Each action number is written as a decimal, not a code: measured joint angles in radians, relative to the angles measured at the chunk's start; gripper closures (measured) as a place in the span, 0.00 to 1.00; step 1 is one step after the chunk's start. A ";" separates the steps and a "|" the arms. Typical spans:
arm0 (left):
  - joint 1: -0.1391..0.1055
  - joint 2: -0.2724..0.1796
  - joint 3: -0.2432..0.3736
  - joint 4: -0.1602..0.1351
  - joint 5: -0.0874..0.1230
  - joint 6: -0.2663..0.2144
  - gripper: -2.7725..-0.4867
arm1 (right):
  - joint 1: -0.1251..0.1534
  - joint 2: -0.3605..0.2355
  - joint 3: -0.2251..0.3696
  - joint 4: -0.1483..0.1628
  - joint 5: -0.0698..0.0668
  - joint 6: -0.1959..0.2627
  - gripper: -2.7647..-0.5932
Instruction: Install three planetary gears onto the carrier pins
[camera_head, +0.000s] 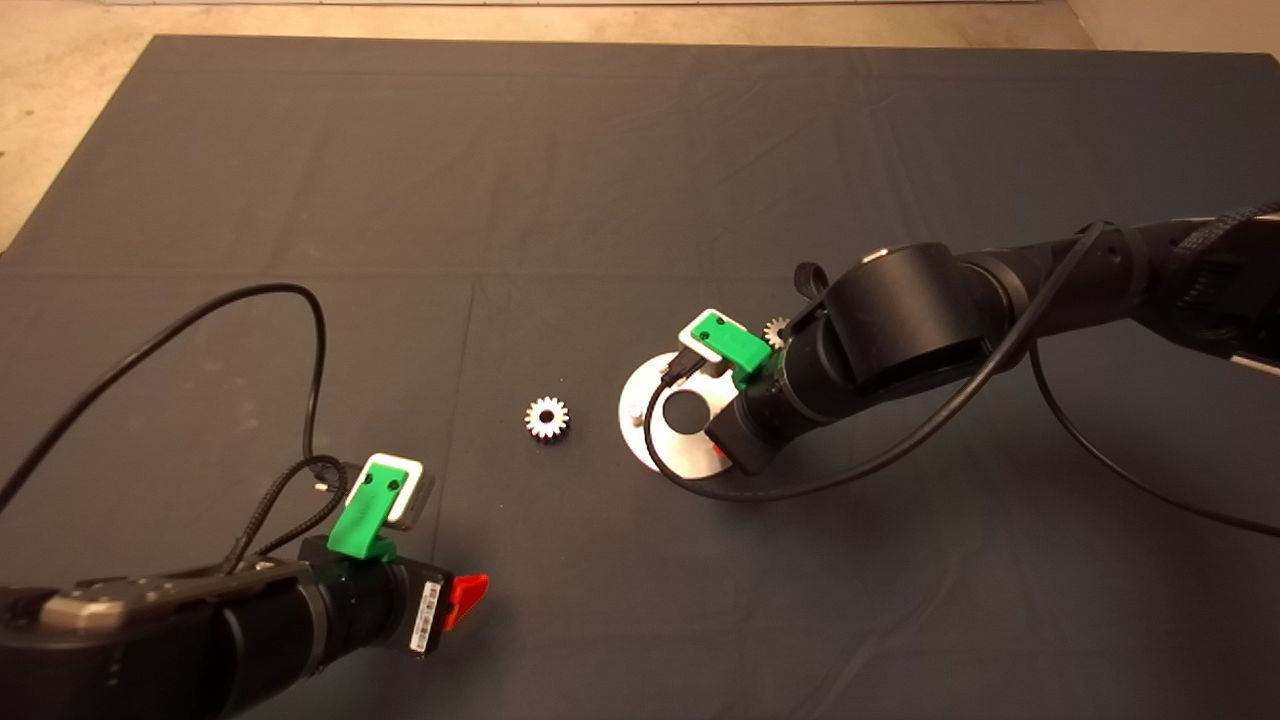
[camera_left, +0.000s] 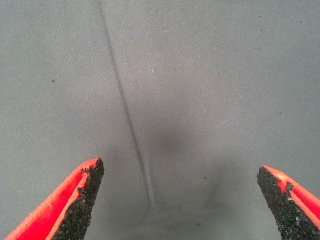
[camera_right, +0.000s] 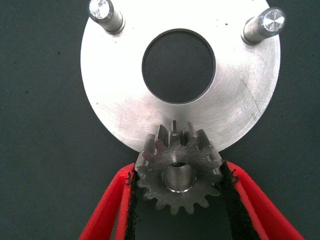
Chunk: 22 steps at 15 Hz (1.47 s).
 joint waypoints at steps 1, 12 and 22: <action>0.000 0.000 0.000 0.000 0.000 0.000 0.24 | -0.001 0.000 0.000 0.000 0.000 0.000 0.81; 0.000 -0.005 0.000 0.000 0.000 0.000 0.24 | -0.020 -0.003 0.002 -0.001 0.000 -0.001 0.81; 0.000 -0.005 0.000 0.002 0.000 0.000 0.24 | -0.040 -0.003 -0.026 -0.003 0.007 -0.017 0.81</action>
